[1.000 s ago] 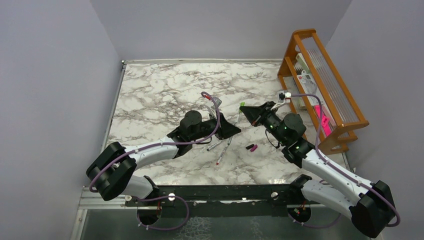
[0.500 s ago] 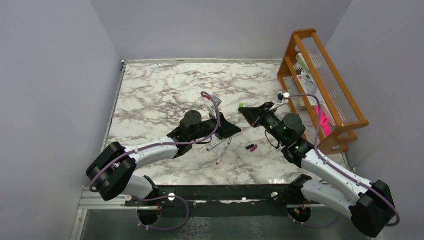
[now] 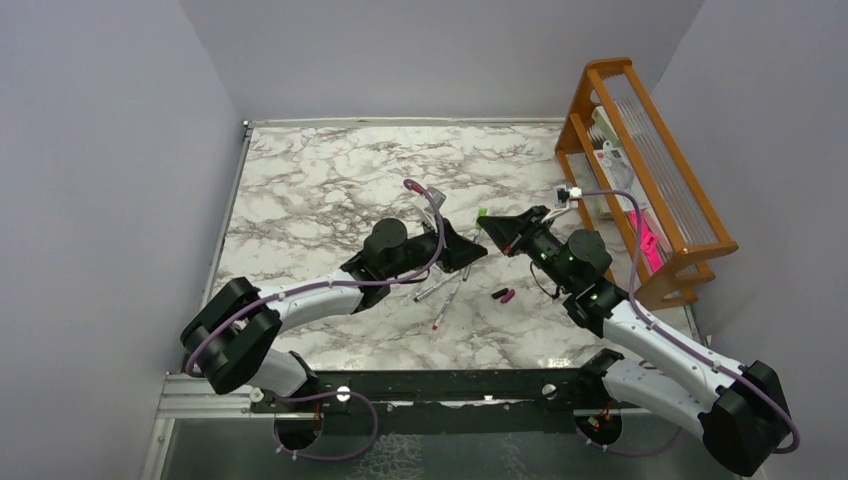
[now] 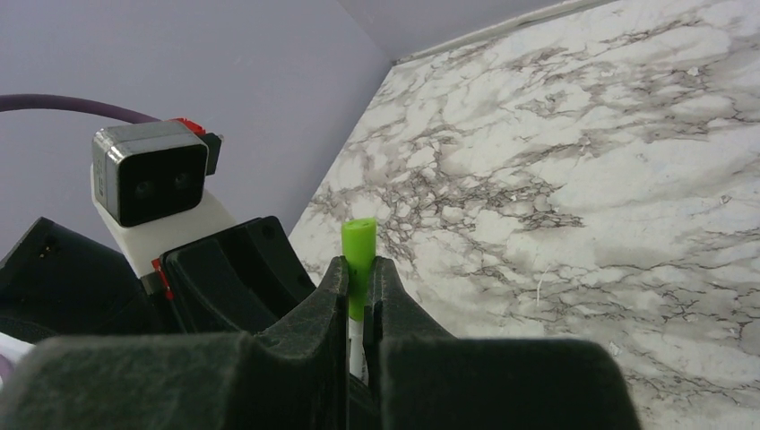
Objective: Insert the pens into the pen caps
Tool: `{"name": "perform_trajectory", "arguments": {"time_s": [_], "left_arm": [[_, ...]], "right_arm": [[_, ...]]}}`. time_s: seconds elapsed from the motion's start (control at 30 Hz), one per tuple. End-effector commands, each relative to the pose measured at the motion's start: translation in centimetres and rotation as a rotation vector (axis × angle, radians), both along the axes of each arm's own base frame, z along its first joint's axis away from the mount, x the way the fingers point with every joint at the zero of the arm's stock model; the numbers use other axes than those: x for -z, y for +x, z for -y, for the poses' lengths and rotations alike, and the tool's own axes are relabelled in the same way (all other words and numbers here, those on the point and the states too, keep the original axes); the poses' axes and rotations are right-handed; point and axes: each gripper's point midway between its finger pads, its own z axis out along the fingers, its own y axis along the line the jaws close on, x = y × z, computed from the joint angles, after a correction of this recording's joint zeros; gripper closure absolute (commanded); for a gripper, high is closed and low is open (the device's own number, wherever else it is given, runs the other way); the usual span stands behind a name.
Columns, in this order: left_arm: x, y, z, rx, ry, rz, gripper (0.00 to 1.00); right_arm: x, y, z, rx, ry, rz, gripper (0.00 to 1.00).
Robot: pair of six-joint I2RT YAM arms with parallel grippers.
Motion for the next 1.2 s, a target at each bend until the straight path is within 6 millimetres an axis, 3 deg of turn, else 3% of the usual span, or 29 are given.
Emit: {"name": "perform_trajectory", "arguments": {"time_s": [0.0, 0.57, 0.77, 1.17], "left_arm": [[-4.5, 1.7, 1.1, -0.036, -0.107, 0.110, 1.00], [-8.6, 3.4, 2.5, -0.034, -0.131, 0.268, 1.00], [-9.0, 4.1, 2.7, -0.046, -0.121, 0.275, 1.00], [-10.2, 5.0, 4.0, -0.031, -0.141, 0.277, 1.00]], "right_arm": [[1.7, -1.3, -0.6, -0.060, -0.006, -0.061, 0.98], [4.7, -3.3, -0.6, -0.126, -0.058, -0.137, 0.99], [6.3, -4.4, 0.0, -0.130, -0.082, -0.182, 0.99], [7.4, -5.3, 0.5, -0.138, -0.093, -0.201, 0.99]]}}
